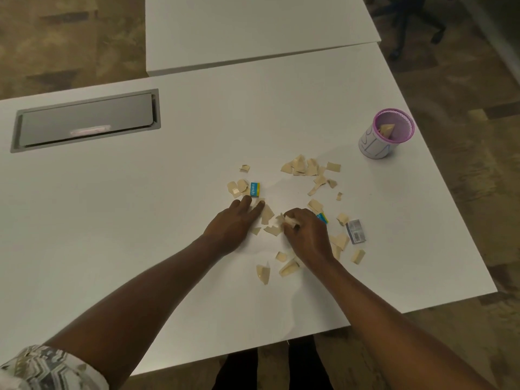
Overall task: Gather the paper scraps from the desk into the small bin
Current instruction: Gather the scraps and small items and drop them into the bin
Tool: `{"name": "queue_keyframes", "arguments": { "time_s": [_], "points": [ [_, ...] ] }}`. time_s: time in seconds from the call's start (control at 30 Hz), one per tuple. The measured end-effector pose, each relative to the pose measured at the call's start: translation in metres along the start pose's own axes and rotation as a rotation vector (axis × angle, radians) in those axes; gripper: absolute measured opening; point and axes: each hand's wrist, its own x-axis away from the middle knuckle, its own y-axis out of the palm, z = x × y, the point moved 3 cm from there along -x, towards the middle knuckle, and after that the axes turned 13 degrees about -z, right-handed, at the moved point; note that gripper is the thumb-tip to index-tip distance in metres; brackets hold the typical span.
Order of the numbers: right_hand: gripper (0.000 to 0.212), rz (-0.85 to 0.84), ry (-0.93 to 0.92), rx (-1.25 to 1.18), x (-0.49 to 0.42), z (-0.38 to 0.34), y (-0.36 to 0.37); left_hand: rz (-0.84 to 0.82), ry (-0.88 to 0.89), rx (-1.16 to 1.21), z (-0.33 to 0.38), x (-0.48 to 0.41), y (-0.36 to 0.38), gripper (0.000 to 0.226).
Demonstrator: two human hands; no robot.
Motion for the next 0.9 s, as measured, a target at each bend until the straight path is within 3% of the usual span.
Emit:
{"name": "queue_keyframes", "arguments": {
  "time_s": [0.17,0.4,0.67,0.9],
  "points": [
    [0.014,-0.014,0.042,-0.085,0.000,0.002,-0.002,0.005,-0.029,0.025,0.006,-0.005,-0.003,0.059],
    [0.012,0.052,0.055,-0.092,0.001,0.003,-0.007,0.075,0.005,0.076,0.012,-0.012,-0.003,0.028],
    [0.017,0.037,0.090,-0.119,-0.003,0.008,-0.008,0.088,0.094,-0.072,0.017,-0.017,-0.004,0.031],
    [0.022,0.039,0.109,-0.100,-0.007,0.012,-0.010,0.106,0.137,-0.029,0.021,-0.018,-0.006,0.035]
  ]
}}
